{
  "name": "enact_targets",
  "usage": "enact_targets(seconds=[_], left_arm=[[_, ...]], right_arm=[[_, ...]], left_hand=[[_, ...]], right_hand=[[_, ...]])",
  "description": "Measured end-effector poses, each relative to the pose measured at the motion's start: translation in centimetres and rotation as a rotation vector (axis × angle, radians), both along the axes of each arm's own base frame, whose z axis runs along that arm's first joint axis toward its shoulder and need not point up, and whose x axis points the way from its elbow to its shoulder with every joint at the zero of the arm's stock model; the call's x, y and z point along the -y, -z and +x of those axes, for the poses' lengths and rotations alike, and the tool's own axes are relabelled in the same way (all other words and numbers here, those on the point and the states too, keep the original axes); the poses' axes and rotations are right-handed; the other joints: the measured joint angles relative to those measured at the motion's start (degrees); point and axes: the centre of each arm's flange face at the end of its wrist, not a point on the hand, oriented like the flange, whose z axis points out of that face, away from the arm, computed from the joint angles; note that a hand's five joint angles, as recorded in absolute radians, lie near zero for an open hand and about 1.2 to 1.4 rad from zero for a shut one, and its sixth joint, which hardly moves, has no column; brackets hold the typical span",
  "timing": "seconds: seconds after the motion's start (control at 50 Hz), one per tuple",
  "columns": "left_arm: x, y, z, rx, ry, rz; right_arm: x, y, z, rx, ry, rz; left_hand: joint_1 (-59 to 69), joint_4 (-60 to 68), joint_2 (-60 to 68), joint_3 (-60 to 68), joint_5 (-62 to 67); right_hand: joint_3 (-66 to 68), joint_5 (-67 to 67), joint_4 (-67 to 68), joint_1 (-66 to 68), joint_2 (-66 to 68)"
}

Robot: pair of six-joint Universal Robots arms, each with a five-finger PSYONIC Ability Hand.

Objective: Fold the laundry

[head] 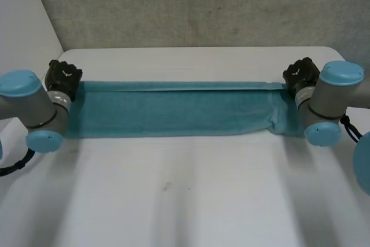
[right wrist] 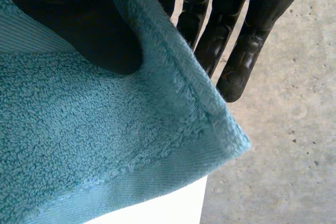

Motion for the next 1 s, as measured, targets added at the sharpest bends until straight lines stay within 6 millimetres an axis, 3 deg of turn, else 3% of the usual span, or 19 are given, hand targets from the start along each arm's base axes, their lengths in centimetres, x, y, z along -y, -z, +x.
enact_targets(seconds=[0.04,0.06,0.1,0.12,0.16,0.18,0.24,0.36,0.4,0.42,0.44,0.58,0.72,0.84,1.0], left_arm=[[0.1,0.2,-0.1,0.008,0.003,-0.018],[0.1,0.4,-0.3,0.014,0.014,-0.034],[-0.1,0.4,-0.7,0.016,0.027,-0.047],[-0.3,0.4,-0.9,0.017,0.04,-0.055],[-0.6,0.2,-1.4,0.017,0.059,-0.067],[-1.1,-0.3,-2.0,0.015,0.091,-0.09],[-1.8,-1.5,-2.8,0.011,0.132,-0.13],[-3.4,-5.6,-3.4,-0.001,0.166,-0.221],[-3.4,-5.6,-3.4,-0.001,0.166,-0.221],[-4.2,-7.3,-3.1,-0.006,0.159,-0.242],[-4.5,-7.8,-2.9,-0.008,0.154,-0.245],[-7.1,-9.8,-1.7,-0.028,0.129,-0.236],[-10.7,-9.9,-1.0,-0.117,0.135,-0.164],[-13.5,-9.0,-0.6,-0.304,0.138,-0.014],[-15.3,-7.7,0.1,-0.493,0.1,0.154]], right_arm=[[0.3,0.1,0.1,0.001,0.003,-0.011],[0.5,0.0,0.3,0.004,0.002,-0.02],[0.5,-0.1,0.4,0.006,0.001,-0.027],[0.6,-0.2,0.5,0.009,0.001,-0.033],[0.6,-0.3,0.6,0.012,0.0,-0.039],[0.6,-0.6,0.8,0.017,0.001,-0.05],[0.7,-1.9,1.0,0.038,0.01,-0.084],[0.1,-7.2,0.4,0.137,0.033,-0.158],[0.1,-7.2,0.4,0.137,0.033,-0.158],[-1.2,-10.9,-0.1,0.208,0.03,-0.184],[-1.7,-11.8,-0.2,0.224,0.026,-0.186],[-5.0,-15.2,-2.2,0.284,0.009,-0.12],[-7.6,-14.7,-5.2,0.359,0.034,0.085],[-9.1,-11.2,-7.4,0.494,0.069,0.335],[-9.2,-7.2,-9.2,0.571,0.073,0.439]], left_hand=[[-5.5,-5.4,-5.7,-6.3,-4.6],[-23.7,-21.6,-20.7,-21.0,-20.4],[-38.7,-35.6,-35.6,-34.7,-32.4],[-43.4,-41.2,-40.9,-41.0,-33.0],[-43.4,-41.2,-40.9,-41.0,-33.0],[-47.4,-49.4,-48.5,-48.8,-33.0],[-47.4,-49.6,-49.1,-49.1,-33.0],[-47.4,-49.6,-49.1,-49.1,-33.0],[-47.4,-49.6,-49.1,-49.1,-33.0],[-47.4,-49.6,-49.1,-49.1,-33.0],[-47.4,-49.6,-49.1,-49.1,-33.0],[-47.4,-49.6,-49.1,-49.1,-33.0],[-47.4,-49.6,-49.1,-49.1,-33.0],[-47.4,-49.6,-49.1,-49.1,-33.0],[-47.4,-49.6,-49.1,-49.1,-33.0]], right_hand=[[-7.6,-7.1,-7.7,-8.0,-8.6],[-20.2,-19.0,-20.3,-20.3,-20.4],[-31.6,-30.4,-31.6,-31.2,-33.1],[-42.4,-41.4,-42.4,-39.0,-43.8],[-42.4,-41.4,-42.4,-39.0,-43.8],[-50.0,-48.7,-49.6,-42.6,-50.1],[-54.5,-53.2,-53.6,-44.3,-54.0],[-54.5,-53.2,-53.6,-44.3,-54.0],[-54.5,-53.2,-53.6,-44.3,-54.0],[-54.5,-53.2,-53.6,-44.3,-54.0],[-54.5,-53.2,-53.6,-44.3,-54.0],[-54.5,-53.2,-53.6,-44.3,-54.0],[-53.6,-53.0,-53.4,-44.1,-53.7],[-42.2,-42.8,-42.4,-34.9,-42.5],[-37.8,-38.8,-37.9,-31.2,-37.7]])
